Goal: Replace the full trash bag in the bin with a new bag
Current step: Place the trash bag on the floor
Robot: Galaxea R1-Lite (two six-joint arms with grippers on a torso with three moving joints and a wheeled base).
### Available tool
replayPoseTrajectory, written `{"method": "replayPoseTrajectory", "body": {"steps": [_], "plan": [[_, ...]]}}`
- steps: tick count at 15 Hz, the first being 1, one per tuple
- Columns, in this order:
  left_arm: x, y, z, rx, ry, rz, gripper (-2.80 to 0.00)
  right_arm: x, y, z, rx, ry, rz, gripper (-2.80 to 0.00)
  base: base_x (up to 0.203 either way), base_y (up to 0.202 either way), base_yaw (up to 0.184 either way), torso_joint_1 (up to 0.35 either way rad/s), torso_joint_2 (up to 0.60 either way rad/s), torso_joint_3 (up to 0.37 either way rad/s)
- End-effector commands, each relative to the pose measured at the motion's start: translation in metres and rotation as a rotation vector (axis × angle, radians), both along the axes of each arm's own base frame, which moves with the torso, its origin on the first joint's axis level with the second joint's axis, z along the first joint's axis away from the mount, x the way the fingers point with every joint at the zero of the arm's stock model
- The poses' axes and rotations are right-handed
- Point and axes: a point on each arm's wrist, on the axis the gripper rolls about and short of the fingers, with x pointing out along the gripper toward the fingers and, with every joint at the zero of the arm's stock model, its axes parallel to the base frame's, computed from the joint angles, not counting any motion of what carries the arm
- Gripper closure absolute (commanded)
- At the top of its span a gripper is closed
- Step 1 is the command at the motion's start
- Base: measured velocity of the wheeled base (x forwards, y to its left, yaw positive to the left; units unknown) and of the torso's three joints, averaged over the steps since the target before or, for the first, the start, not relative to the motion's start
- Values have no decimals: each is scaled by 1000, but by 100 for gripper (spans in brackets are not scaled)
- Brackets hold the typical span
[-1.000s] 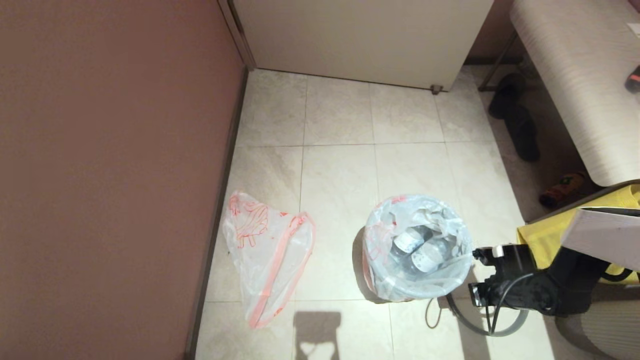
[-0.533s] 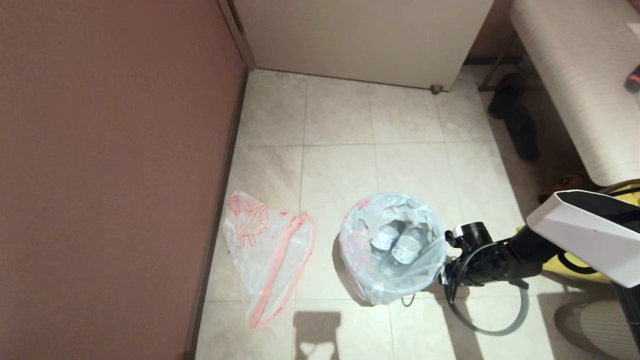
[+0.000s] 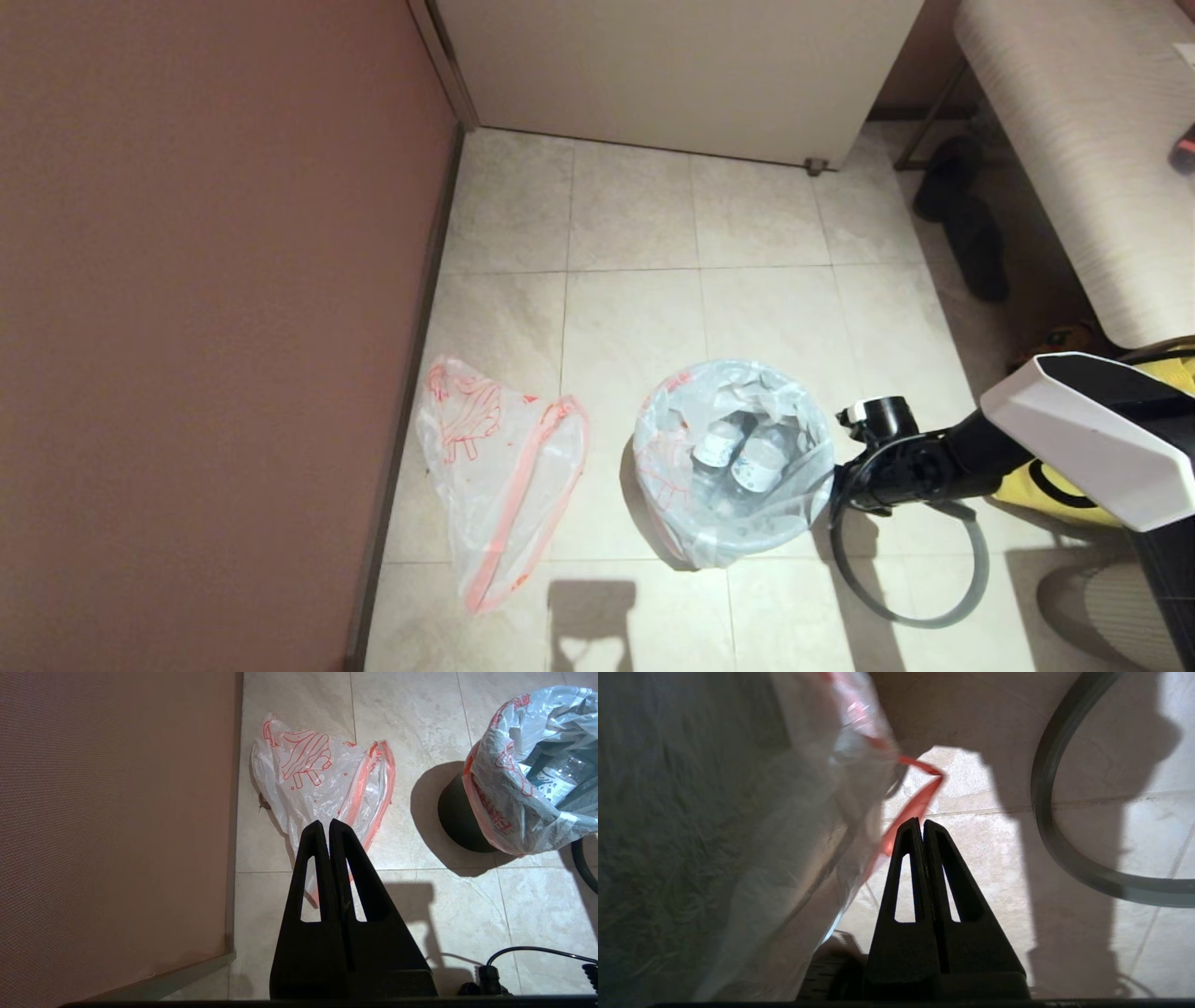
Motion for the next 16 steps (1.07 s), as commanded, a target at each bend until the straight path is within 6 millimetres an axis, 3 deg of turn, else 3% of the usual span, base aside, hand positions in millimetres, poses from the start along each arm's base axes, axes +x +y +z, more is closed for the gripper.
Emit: {"method": "replayPoseTrajectory", "body": {"steps": [1,4,7,11,15,16], "plan": [[0,0,0,-1,-1,0,0,4,-14,13,40,-24,-32,0,0,0,0,0,0,0],[0,0,0,-1,-1,0,0,2,-35,24,154,-26,-10,0,0,0,0,0,0,0],[0,0,0,-1,-1,0,0,3,-47,21,152,-24,-30,0,0,0,0,0,0,0],[0,0,0,-1,-1,0,0,4,-46,-5,76,-9,70,0,0,0,0,0,0,0],[0,0,0,-1,-1,0,0,12,-44,-9,39,-19,128,0,0,0,0,0,0,0],[0,0,0,-1,-1,0,0,15,-43,-10,45,-9,134,-280,0,0,0,0,0,0]]}}
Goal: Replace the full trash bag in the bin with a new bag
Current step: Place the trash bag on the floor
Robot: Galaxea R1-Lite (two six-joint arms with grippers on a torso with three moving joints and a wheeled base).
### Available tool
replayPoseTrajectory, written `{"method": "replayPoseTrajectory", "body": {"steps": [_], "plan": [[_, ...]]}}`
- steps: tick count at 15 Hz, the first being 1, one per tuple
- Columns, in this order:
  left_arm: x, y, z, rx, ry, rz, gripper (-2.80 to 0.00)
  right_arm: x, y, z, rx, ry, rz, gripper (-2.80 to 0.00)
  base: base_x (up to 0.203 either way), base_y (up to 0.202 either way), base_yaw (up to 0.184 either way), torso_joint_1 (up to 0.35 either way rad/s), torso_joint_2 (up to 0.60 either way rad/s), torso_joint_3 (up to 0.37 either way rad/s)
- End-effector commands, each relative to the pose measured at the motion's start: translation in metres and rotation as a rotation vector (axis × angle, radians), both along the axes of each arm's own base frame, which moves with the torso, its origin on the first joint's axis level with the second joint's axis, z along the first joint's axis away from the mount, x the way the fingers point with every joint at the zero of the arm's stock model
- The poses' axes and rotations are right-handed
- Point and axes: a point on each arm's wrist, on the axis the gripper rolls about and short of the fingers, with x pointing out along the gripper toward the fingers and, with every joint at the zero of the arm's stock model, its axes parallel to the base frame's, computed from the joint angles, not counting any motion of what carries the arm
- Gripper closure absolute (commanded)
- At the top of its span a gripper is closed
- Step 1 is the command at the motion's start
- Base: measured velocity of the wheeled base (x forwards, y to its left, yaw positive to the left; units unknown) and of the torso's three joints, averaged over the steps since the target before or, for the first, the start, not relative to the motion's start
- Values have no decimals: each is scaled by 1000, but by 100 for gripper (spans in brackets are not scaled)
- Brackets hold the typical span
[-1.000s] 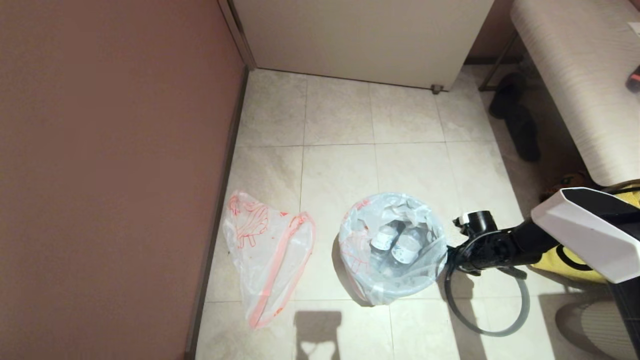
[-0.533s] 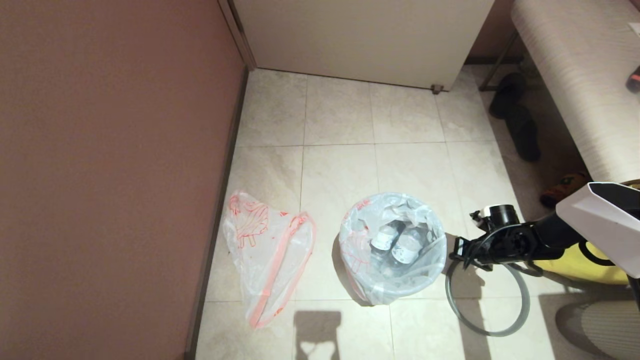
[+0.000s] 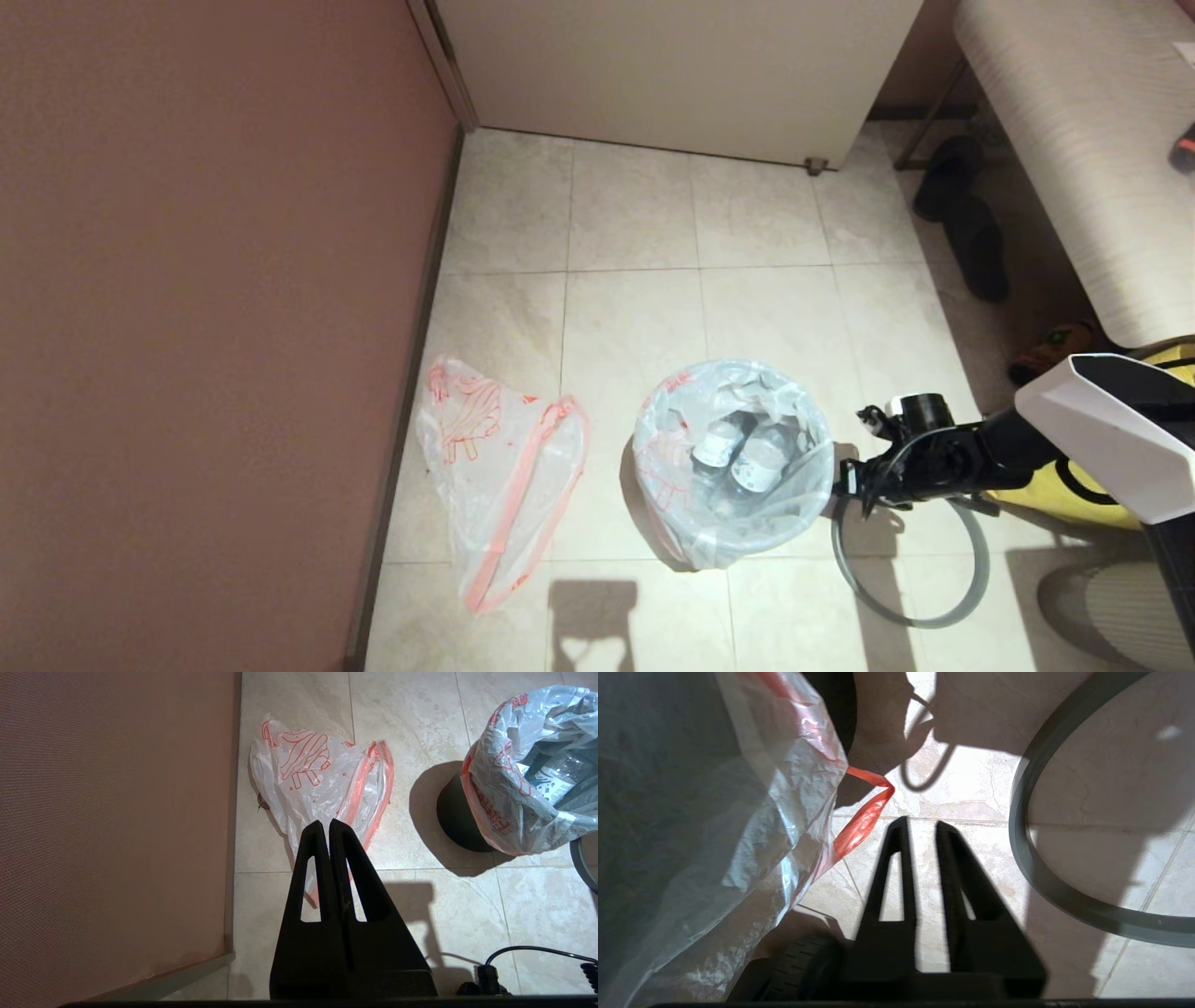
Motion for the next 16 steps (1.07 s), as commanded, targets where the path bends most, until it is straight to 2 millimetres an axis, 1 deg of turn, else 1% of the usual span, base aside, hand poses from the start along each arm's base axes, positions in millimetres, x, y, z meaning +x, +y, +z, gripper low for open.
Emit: {"method": "replayPoseTrajectory", "body": {"steps": [1,3,5,9,15,16], "plan": [[0,0,0,0,0,0,0,3,2,-8,5,24,6,-280,0,0,0,0,0,0],[0,0,0,0,0,0,0,3,7,-15,3,53,19,-280,0,0,0,0,0,0],[0,0,0,0,0,0,0,6,10,-16,-4,43,34,-280,0,0,0,0,0,0],[0,0,0,0,0,0,0,21,22,-19,-16,21,52,-280,0,0,0,0,0,0],[0,0,0,0,0,0,0,33,22,-38,-74,26,13,-280,0,0,0,0,0,0],[0,0,0,0,0,0,0,33,22,-38,-76,24,12,-280,0,0,0,0,0,0]]}}
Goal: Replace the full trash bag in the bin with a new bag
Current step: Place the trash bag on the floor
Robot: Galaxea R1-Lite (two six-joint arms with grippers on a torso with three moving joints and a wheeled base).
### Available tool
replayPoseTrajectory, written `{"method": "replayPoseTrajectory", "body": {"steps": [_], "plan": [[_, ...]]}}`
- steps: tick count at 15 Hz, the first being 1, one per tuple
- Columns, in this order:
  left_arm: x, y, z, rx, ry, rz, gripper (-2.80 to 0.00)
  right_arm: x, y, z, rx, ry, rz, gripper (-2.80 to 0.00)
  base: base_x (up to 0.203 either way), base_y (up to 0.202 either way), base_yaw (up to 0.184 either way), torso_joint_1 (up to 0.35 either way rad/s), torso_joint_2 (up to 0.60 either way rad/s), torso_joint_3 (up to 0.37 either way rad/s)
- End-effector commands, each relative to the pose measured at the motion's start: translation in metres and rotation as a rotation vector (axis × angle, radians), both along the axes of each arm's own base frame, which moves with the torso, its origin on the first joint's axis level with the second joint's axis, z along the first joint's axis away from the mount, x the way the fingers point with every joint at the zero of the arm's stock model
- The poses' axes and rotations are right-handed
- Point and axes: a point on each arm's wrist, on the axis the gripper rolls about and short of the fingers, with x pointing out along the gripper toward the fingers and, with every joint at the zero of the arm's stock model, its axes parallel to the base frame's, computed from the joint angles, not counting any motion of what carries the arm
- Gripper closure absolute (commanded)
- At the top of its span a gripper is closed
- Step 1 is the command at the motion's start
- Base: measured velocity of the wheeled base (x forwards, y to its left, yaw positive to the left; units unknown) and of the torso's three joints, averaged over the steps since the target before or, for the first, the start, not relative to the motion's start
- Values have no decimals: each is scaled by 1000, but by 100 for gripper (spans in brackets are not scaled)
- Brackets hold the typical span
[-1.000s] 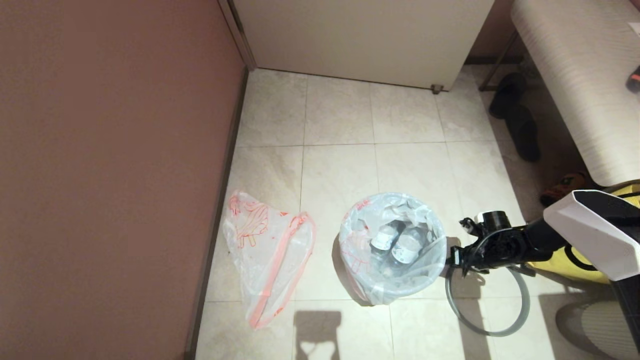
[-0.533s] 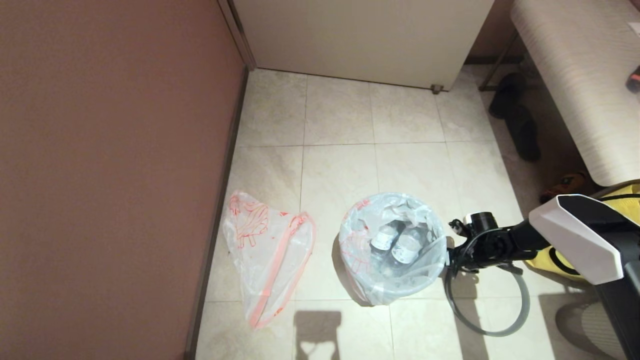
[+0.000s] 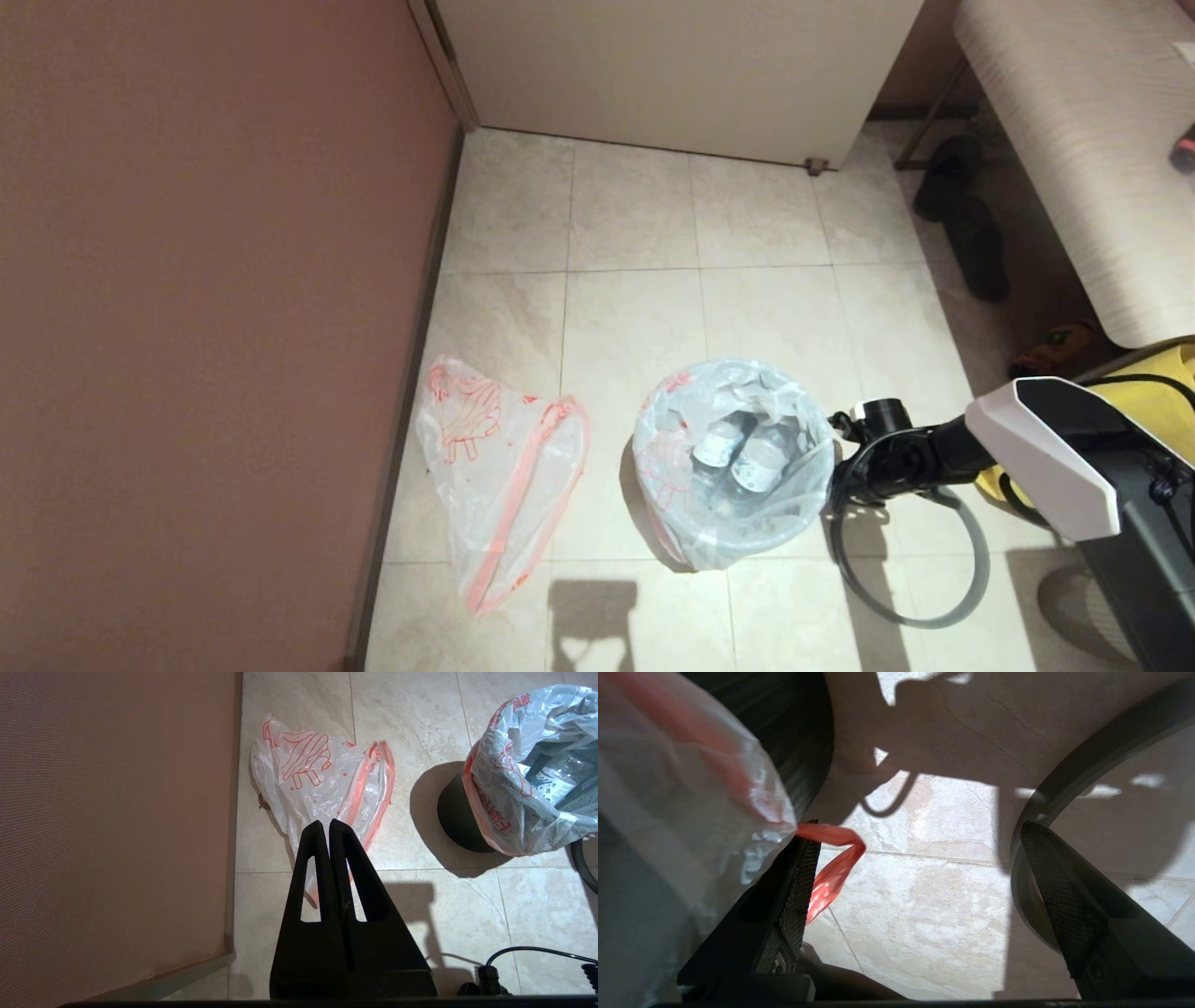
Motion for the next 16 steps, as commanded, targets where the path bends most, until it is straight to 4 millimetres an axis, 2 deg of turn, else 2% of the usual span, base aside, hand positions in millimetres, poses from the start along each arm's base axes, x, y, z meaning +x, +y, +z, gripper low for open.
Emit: {"method": "replayPoseTrajectory", "body": {"steps": [1,5,8,9,13,16], "plan": [[0,0,0,-1,0,0,0,0,1,-10,-1,14,1,-280,0,0,0,0,0,0],[0,0,0,-1,0,0,0,4,3,-28,-85,15,-45,-280,0,0,0,0,0,0],[0,0,0,-1,0,0,0,7,5,-26,-140,-4,-77,-280,0,0,0,0,0,0],[0,0,0,-1,0,0,0,7,5,-25,-153,-5,-85,0,0,0,0,0,0,0],[0,0,0,-1,0,0,0,5,6,-13,-172,-6,-98,0,0,0,0,0,0,0],[0,0,0,-1,0,0,0,-7,9,11,-177,43,-89,0,0,0,0,0,0,0]]}}
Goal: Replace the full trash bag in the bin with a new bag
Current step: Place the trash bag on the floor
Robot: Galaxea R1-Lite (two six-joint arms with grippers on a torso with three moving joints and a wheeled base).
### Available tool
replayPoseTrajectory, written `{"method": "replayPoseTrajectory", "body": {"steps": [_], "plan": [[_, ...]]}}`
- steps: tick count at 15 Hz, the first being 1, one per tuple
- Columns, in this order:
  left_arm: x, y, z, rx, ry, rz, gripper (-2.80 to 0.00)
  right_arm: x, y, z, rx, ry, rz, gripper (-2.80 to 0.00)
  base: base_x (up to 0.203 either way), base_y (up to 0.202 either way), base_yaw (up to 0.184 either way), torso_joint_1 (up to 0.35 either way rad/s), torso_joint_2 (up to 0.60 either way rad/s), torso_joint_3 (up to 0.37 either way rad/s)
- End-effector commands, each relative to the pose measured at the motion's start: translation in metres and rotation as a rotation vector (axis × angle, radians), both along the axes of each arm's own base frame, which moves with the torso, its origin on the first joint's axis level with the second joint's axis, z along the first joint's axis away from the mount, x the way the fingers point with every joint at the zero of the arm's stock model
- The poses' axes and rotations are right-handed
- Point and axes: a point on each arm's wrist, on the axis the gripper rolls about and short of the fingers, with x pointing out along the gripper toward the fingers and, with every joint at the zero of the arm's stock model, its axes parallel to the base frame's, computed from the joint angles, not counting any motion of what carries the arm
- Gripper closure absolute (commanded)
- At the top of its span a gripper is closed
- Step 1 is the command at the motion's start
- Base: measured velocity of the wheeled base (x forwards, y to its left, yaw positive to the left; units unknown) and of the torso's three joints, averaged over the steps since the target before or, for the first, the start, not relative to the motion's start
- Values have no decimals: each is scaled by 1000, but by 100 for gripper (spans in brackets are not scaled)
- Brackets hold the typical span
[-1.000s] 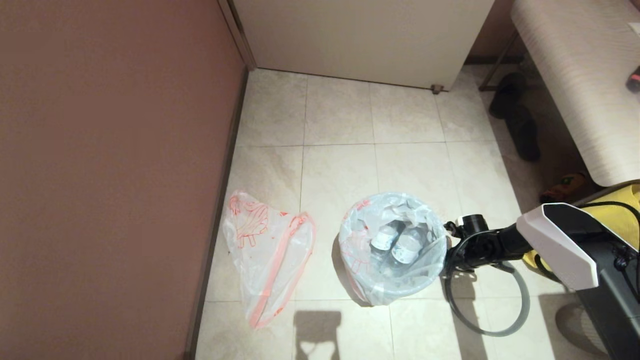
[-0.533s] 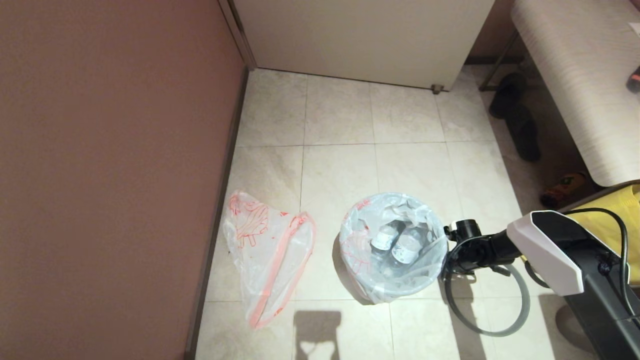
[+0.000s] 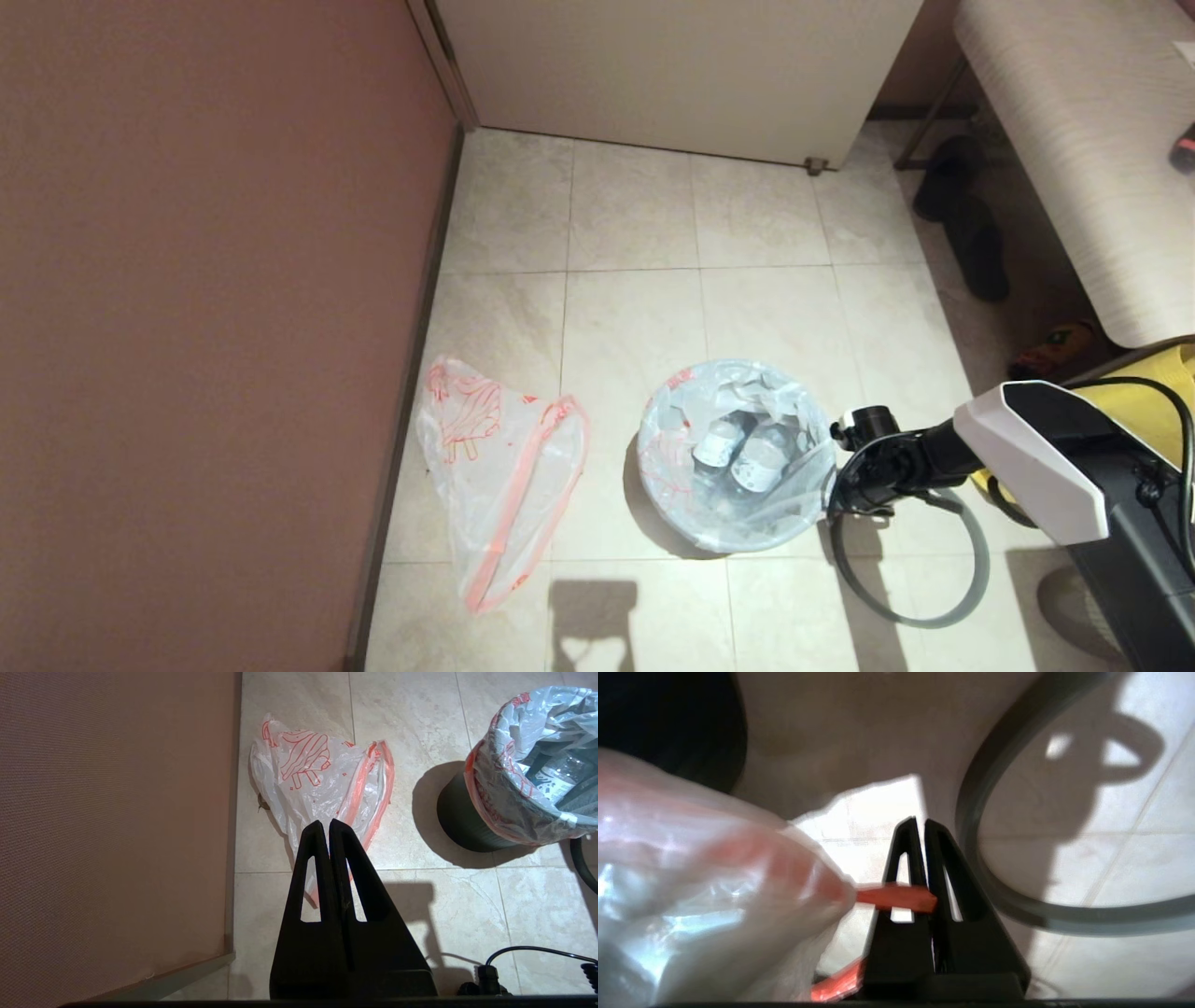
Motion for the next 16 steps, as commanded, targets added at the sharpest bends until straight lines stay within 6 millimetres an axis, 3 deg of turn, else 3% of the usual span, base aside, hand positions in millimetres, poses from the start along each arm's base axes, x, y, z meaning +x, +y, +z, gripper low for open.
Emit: {"method": "replayPoseTrajectory", "body": {"steps": [1,6,13,16], "plan": [[0,0,0,-1,0,0,0,-5,1,25,0,6,3,0,0,0,0,0,0,0],[0,0,0,-1,0,1,0,-31,7,88,5,130,-7,0,0,0,0,0,0,0],[0,0,0,-1,0,0,0,-69,21,175,113,34,-166,0,0,0,0,0,0,0],[0,0,0,-1,0,0,0,-85,28,197,164,-2,-216,0,0,0,0,0,0,0]]}}
